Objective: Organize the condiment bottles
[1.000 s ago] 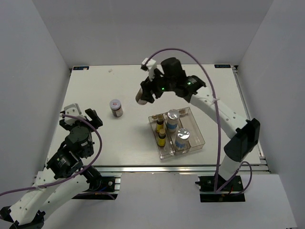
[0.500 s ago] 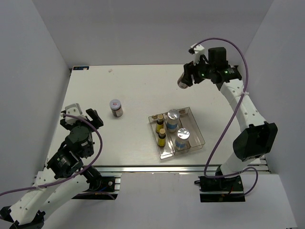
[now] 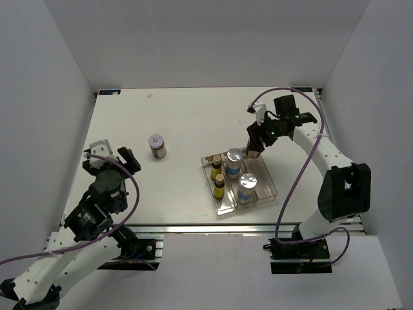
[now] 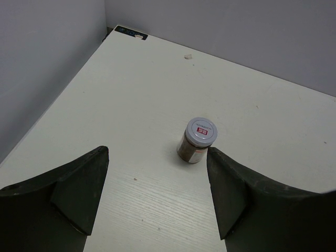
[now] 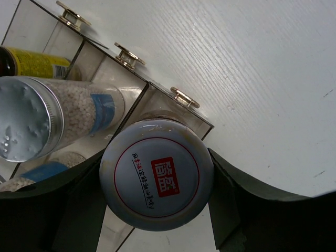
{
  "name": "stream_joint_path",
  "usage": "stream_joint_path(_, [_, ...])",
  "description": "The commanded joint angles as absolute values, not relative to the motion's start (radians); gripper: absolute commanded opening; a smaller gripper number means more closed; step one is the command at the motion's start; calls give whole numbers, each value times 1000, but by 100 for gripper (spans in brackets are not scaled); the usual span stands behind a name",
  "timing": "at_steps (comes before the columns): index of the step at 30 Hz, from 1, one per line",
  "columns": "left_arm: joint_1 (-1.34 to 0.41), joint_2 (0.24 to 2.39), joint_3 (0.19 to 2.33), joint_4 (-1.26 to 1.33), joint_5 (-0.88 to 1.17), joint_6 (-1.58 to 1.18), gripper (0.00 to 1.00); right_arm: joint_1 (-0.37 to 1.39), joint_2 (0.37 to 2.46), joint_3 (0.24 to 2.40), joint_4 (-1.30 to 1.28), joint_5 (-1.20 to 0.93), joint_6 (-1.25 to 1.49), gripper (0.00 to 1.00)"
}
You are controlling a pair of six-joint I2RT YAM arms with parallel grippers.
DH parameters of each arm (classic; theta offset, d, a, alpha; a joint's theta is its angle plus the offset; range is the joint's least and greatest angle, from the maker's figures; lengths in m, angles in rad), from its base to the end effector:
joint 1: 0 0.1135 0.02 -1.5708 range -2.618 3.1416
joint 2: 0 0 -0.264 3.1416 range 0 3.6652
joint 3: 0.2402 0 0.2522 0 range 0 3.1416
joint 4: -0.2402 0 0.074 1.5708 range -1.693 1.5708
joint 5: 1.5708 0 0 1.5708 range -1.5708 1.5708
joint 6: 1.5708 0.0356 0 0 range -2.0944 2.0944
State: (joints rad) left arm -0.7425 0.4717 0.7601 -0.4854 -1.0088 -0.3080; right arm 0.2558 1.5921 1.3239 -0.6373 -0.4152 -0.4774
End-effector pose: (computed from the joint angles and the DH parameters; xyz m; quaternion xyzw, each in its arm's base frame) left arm 0.0895 -0.0412 0.3425 -0.1534 0.7271 0.0449 0.6677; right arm 0.3287 0.1008 0.2865 -0.3943 0.8393 0.1583 0.3391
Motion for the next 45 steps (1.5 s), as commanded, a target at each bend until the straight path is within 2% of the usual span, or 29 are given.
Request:
stream_joint_path(1, [-738, 482, 752, -472, -1002, -298, 85, 250, 1554, 1318, -558, -459, -522, 0])
stream_joint_path(15, [-739, 499, 746, -457, -979, -284, 85, 250, 1519, 1134, -416, -471, -506, 0])
stream_joint_path(16, [-739, 502, 744, -454, -970, -275, 85, 250, 1517, 1118, -407, -471, -505, 3])
stream_joint_path(17, [-738, 505, 744, -443, -945, -269, 85, 250, 1514, 1109, -393, -474, -502, 15])
stream_joint_path(19, [-739, 514, 741, -431, -914, -250, 85, 250, 1516, 1091, -381, -476, -500, 34])
stream_joint_path(25, [-739, 552, 738, -417, -862, -238, 85, 250, 1494, 1048, -345, -459, -497, 60])
stream_joint_path(31, [-739, 604, 738, -416, -828, -235, 86, 250, 1463, 1046, -353, -459, -492, 67])
stream_joint_path(45, [-739, 718, 759, -417, -764, -239, 88, 250, 1462, 1034, -362, -449, -488, 71])
